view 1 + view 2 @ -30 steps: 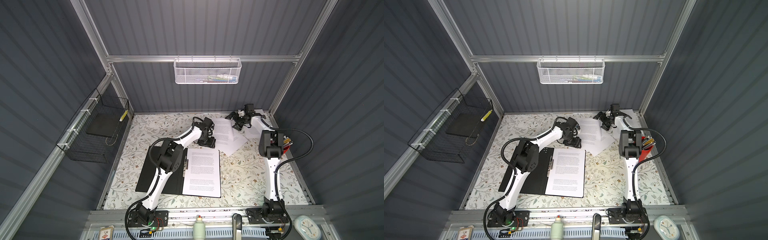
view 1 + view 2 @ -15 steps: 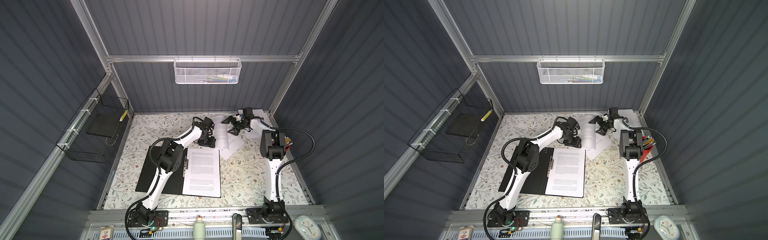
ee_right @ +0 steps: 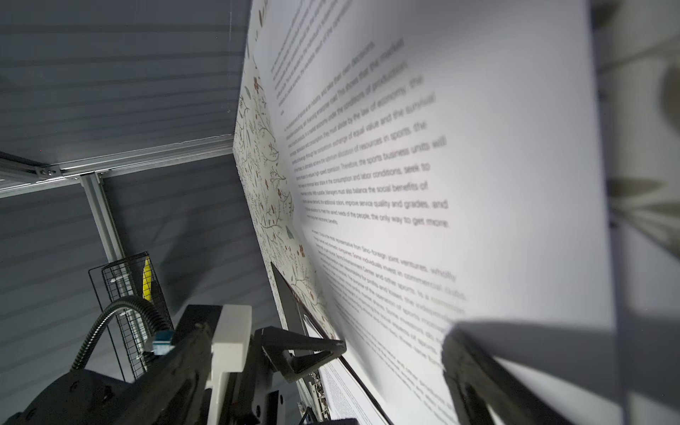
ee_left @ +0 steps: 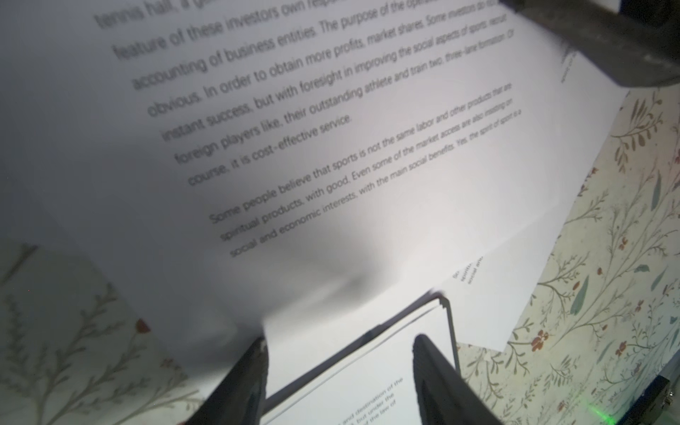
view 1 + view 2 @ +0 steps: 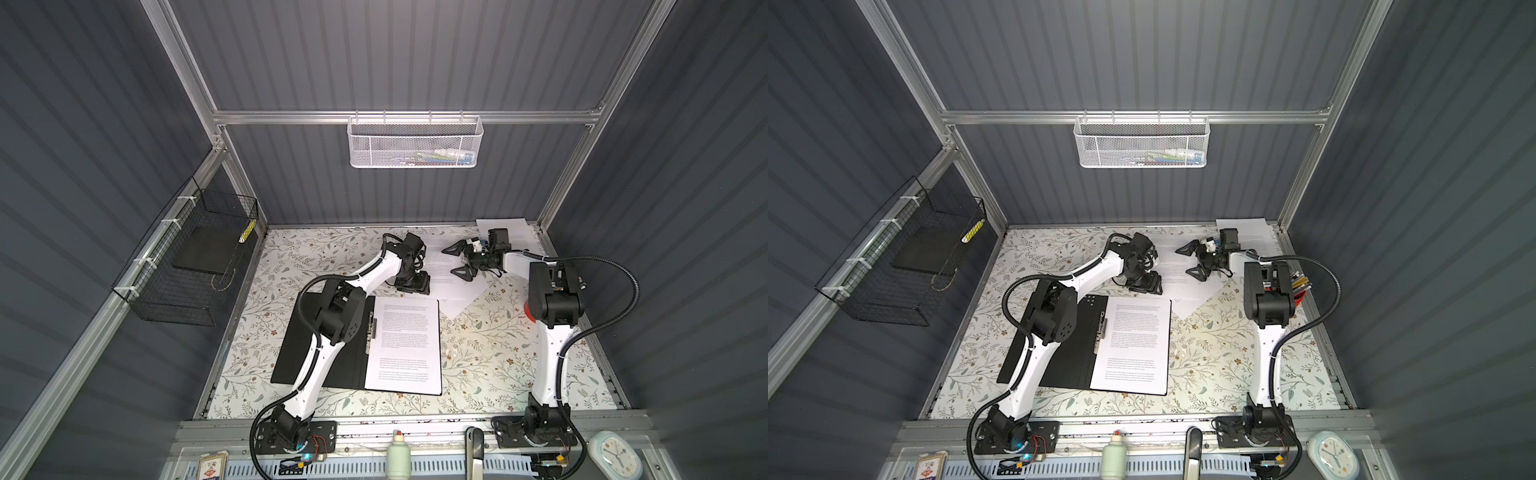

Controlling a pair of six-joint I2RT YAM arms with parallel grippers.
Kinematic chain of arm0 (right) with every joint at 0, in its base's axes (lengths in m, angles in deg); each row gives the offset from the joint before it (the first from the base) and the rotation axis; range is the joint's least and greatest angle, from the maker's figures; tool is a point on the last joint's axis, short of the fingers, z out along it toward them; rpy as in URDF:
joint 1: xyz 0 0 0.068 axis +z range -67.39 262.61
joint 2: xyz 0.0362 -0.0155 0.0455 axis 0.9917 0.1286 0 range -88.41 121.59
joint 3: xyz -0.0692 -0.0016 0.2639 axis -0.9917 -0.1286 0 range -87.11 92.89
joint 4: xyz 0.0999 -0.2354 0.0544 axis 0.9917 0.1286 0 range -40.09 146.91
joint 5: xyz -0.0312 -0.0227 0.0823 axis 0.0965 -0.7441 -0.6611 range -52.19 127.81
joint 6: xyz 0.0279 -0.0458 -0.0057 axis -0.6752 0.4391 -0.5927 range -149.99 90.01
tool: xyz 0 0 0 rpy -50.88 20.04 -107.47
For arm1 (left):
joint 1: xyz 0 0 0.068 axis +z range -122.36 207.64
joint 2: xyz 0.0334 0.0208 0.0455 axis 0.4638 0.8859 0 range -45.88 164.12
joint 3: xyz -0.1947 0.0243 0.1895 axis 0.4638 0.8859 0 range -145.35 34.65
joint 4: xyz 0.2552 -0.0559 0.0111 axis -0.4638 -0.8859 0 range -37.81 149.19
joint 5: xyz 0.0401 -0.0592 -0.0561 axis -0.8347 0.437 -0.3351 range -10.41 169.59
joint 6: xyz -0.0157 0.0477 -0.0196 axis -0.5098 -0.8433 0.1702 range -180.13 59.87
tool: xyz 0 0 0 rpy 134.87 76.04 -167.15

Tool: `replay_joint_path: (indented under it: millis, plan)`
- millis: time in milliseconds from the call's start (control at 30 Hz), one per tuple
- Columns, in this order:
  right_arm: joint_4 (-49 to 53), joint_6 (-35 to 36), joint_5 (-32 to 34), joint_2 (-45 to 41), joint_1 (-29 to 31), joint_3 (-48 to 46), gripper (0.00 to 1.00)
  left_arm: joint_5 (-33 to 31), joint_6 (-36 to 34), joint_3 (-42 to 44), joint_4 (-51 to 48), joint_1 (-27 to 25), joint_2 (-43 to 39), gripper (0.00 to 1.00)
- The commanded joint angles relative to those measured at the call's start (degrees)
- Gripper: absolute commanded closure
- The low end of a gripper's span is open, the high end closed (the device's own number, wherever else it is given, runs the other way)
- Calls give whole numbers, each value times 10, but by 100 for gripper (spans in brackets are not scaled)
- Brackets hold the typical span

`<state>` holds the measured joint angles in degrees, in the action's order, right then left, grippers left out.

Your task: Put the files into the folder

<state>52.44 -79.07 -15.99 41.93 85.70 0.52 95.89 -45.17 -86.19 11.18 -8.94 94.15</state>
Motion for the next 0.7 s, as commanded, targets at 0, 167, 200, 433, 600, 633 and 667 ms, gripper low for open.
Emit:
replay_joint_path:
  millis: [0,167,200,433,600,633,667]
  plan:
    - [-42,-20,-1,-26,12,-23,1,-2,9,26,-18,1,63,37]
    - [87,81,55,-66,7,8,1,15,20,31,-16,17,47,37]
    - [110,99,70,-71,4,12,1,14,20,31,-18,21,43,37]
    - [257,185,148,-55,-10,81,1,95,14,31,7,27,4,34]
    - [265,197,171,-49,-11,94,1,122,69,43,91,28,-43,30]
    - [270,199,172,-44,-11,102,1,123,76,39,105,28,-47,29]
    - [273,200,171,-39,-11,109,1,117,79,27,111,28,-45,29]
